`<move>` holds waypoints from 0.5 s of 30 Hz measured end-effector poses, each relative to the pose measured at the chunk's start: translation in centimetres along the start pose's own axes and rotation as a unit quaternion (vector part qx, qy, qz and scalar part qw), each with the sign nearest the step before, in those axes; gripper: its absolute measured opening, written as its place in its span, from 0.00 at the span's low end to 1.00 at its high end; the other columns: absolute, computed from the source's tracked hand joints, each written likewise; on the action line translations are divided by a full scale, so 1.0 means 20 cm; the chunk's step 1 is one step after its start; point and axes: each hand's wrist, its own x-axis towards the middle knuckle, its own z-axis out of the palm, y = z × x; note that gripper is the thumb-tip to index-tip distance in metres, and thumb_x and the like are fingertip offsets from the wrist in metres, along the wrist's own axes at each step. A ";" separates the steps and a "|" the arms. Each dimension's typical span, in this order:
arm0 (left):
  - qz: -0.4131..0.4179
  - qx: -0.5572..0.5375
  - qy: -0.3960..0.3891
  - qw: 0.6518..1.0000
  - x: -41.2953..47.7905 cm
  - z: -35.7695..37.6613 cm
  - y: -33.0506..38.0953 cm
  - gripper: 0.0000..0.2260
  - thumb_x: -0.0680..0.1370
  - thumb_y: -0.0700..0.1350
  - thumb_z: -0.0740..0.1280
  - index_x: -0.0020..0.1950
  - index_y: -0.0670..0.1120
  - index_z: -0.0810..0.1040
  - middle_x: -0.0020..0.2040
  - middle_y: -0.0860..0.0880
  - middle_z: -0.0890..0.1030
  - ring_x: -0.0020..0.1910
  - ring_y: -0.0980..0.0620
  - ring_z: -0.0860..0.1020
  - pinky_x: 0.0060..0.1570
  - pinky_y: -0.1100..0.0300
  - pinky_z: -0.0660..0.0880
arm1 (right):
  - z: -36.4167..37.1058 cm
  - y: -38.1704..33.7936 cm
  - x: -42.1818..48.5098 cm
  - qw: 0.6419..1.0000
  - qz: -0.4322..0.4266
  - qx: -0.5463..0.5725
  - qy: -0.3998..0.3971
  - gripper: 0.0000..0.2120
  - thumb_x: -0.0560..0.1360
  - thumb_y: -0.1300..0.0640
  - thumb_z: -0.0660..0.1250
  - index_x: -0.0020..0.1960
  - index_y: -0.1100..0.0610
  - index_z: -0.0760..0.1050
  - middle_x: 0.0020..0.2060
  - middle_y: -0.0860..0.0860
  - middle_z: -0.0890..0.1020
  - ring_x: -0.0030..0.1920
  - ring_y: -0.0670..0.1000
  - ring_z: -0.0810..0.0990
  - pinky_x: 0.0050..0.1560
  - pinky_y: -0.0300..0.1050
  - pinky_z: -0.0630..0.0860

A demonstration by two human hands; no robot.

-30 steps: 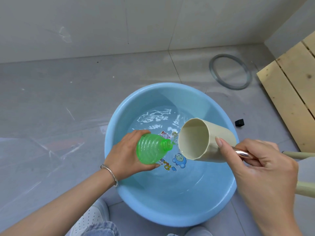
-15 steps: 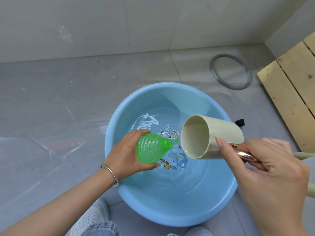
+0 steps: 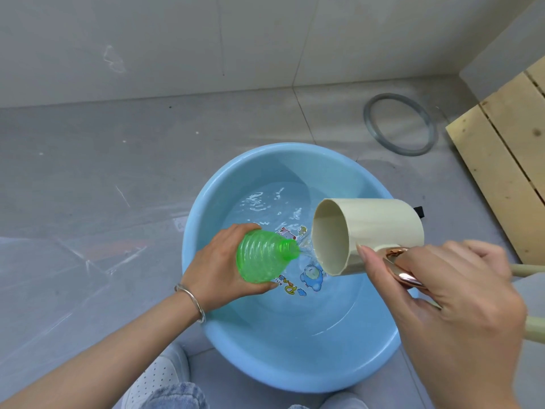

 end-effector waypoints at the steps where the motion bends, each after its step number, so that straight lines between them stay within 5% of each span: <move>1: -0.001 0.000 -0.001 1.000 0.00 0.00 0.00 0.38 0.58 0.71 0.71 0.63 0.59 0.68 0.58 0.63 0.73 0.57 0.60 0.73 0.54 0.65 0.70 | 0.00 0.00 0.00 1.000 -0.005 -0.006 0.002 0.19 0.75 0.54 0.69 0.28 0.58 0.71 0.23 0.50 0.69 0.32 0.51 0.59 0.43 0.42 0.59; 12: -0.008 0.002 0.000 1.000 0.00 -0.01 0.01 0.37 0.57 0.71 0.70 0.63 0.60 0.67 0.57 0.62 0.74 0.58 0.59 0.73 0.55 0.60 0.73 | 0.00 -0.01 0.01 0.996 -0.075 -0.042 0.022 0.21 0.76 0.55 0.69 0.26 0.59 0.71 0.22 0.53 0.71 0.27 0.57 0.68 0.40 0.46 0.61; 15: -0.012 0.001 -0.001 1.000 0.00 -0.01 0.02 0.38 0.57 0.72 0.68 0.63 0.59 0.68 0.57 0.62 0.74 0.58 0.59 0.73 0.55 0.62 0.72 | 0.00 -0.02 0.01 0.993 -0.097 -0.053 0.030 0.22 0.76 0.55 0.69 0.26 0.58 0.68 0.23 0.52 0.68 0.32 0.54 0.63 0.40 0.45 0.60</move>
